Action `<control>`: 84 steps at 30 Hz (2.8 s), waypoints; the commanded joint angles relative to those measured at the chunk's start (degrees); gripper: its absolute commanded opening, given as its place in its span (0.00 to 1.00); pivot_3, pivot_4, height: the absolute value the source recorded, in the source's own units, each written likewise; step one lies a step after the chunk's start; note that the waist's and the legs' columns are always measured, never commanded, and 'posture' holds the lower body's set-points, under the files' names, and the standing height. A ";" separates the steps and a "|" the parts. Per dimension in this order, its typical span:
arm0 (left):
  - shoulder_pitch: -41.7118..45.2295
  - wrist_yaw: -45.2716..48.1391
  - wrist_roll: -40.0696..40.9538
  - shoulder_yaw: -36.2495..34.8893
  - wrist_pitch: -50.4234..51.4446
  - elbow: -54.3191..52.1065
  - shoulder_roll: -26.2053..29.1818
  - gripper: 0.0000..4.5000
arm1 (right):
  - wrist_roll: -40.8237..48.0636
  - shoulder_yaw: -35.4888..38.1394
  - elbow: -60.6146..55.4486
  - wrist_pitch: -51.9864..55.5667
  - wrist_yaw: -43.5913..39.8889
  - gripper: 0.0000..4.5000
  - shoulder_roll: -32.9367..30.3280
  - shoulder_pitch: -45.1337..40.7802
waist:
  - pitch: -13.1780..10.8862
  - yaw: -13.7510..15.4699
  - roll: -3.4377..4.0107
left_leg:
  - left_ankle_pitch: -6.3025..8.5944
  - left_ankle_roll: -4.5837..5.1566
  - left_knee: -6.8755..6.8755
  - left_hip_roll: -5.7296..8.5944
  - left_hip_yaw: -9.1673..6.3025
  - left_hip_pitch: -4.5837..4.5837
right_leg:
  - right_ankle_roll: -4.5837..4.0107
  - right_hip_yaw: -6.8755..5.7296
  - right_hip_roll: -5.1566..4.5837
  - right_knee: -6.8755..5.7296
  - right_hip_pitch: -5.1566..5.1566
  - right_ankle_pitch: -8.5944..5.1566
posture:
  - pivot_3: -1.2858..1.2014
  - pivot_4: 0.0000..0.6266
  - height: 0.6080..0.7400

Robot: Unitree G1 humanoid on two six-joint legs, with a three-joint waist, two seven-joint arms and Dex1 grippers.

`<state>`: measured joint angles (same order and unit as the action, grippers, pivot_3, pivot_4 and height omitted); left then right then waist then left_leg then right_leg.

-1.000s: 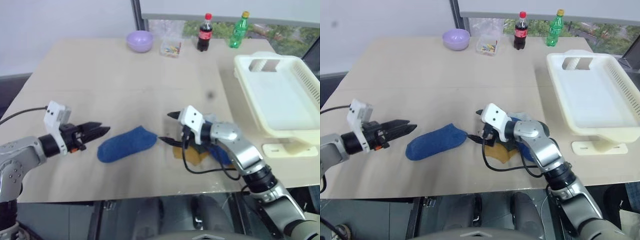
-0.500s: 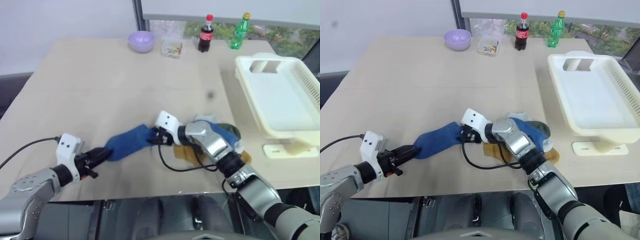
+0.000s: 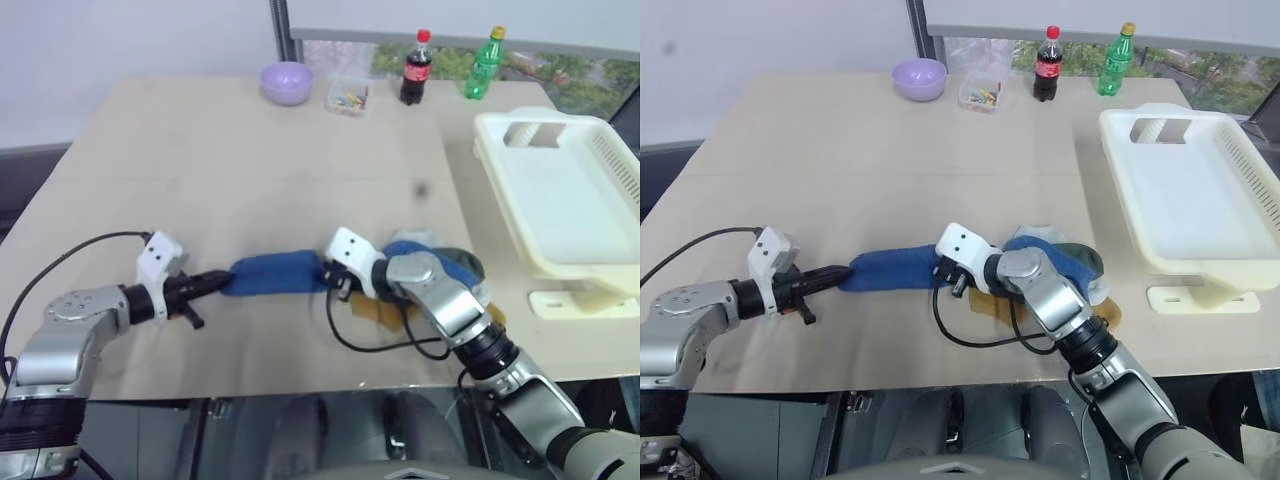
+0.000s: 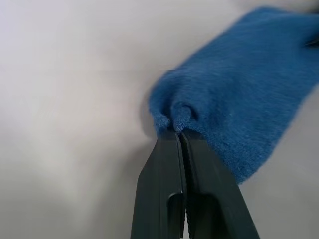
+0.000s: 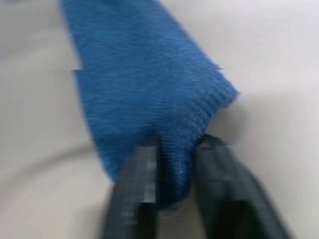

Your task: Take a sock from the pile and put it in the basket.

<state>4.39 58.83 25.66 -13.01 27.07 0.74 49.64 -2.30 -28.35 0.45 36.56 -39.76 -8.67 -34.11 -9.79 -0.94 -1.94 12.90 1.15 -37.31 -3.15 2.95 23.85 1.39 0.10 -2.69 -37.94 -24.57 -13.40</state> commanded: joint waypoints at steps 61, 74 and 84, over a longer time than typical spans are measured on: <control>-16.34 -4.16 18.34 -11.82 -1.89 -30.00 -7.87 0.50 | 0.30 3.34 14.73 -26.85 -1.97 0.03 -6.68 -10.65 | -0.05 -0.85 -0.01 | 0.00 0.02 -0.06 -0.09 -0.01 -0.07 | 0.00 0.24 0.33 0.00 0.01 -0.01 | 0.52 0.24 1.00; -15.65 -24.99 13.25 -15.48 0.43 -30.76 -13.09 0.50 | -5.48 5.98 61.54 -57.55 0.49 0.64 11.75 -33.23 | -0.08 -1.05 0.01 | 0.00 -0.01 0.07 -0.11 -0.11 0.03 | 0.20 0.21 0.15 0.01 -0.08 0.13 | 0.52 0.24 1.00; 8.51 -34.59 2.60 0.39 6.02 -14.25 -14.56 0.94 | -5.33 12.76 14.56 -21.47 3.82 0.75 2.62 -6.93 | 0.00 0.24 0.02 | -0.04 -0.07 0.04 0.01 -0.20 0.03 | 0.21 -0.08 -0.01 -0.05 0.09 0.14 | 0.52 0.24 1.00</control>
<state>3.33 28.40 34.89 -19.82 31.25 -22.49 36.27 -5.33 -18.81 36.23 -3.57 -41.95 -4.21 -50.46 -9.79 -0.69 -1.92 12.86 1.08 -37.25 -3.13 2.77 23.88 1.60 0.03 -2.66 -37.96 -24.50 -13.25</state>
